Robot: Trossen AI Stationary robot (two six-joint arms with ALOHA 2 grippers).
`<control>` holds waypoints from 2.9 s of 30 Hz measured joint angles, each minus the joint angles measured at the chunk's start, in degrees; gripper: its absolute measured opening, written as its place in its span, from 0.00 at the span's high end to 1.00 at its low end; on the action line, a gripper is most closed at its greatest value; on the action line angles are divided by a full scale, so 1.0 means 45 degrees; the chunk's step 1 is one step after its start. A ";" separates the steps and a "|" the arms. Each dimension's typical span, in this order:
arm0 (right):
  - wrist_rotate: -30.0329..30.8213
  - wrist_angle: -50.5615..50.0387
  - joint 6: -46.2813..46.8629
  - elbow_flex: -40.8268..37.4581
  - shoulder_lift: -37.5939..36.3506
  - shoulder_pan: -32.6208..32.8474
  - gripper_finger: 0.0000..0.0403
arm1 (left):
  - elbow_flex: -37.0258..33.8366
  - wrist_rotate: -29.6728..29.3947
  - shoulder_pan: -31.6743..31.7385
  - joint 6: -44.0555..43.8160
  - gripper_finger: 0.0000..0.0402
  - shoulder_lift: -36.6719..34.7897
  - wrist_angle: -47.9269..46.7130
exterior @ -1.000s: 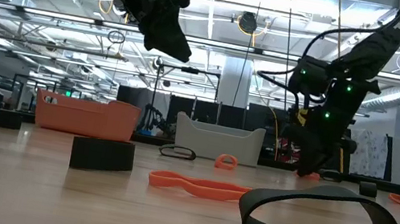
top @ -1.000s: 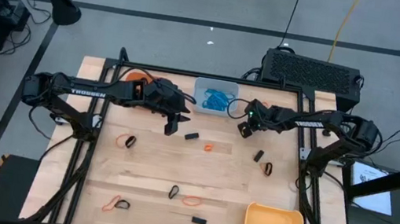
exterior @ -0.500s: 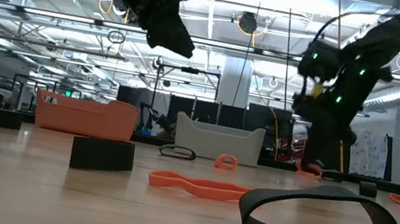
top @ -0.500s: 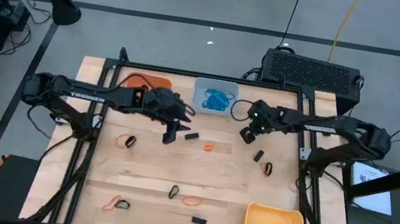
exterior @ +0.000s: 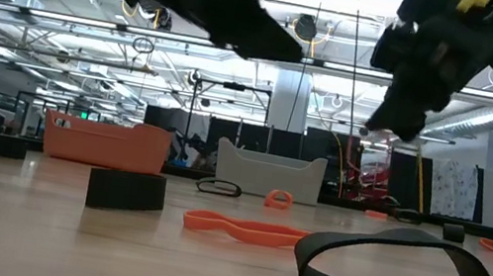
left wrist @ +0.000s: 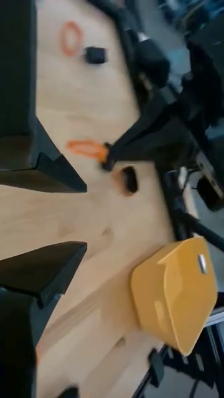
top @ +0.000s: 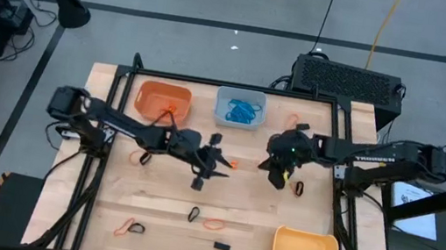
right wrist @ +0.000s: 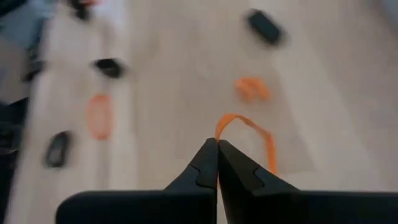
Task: Sort rubber bands into baskets
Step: Put the orange rubberband into the orange bin
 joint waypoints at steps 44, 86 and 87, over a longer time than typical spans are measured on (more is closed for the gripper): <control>-0.0981 0.1971 -0.0737 0.0019 0.0000 0.1153 1.00 | 0.1979 -0.1406 -0.0077 0.2923 0.69 0.3897 0.3609; 0.0613 -0.0602 0.0610 0.0019 -0.0002 0.0755 0.60 | 0.1636 -0.8860 0.4293 0.0927 1.00 -0.3170 -1.3363; 0.0615 -0.1143 0.0893 0.0019 0.0000 0.0760 0.60 | 0.1455 -0.8754 0.4651 0.0886 1.00 -0.3159 -1.3431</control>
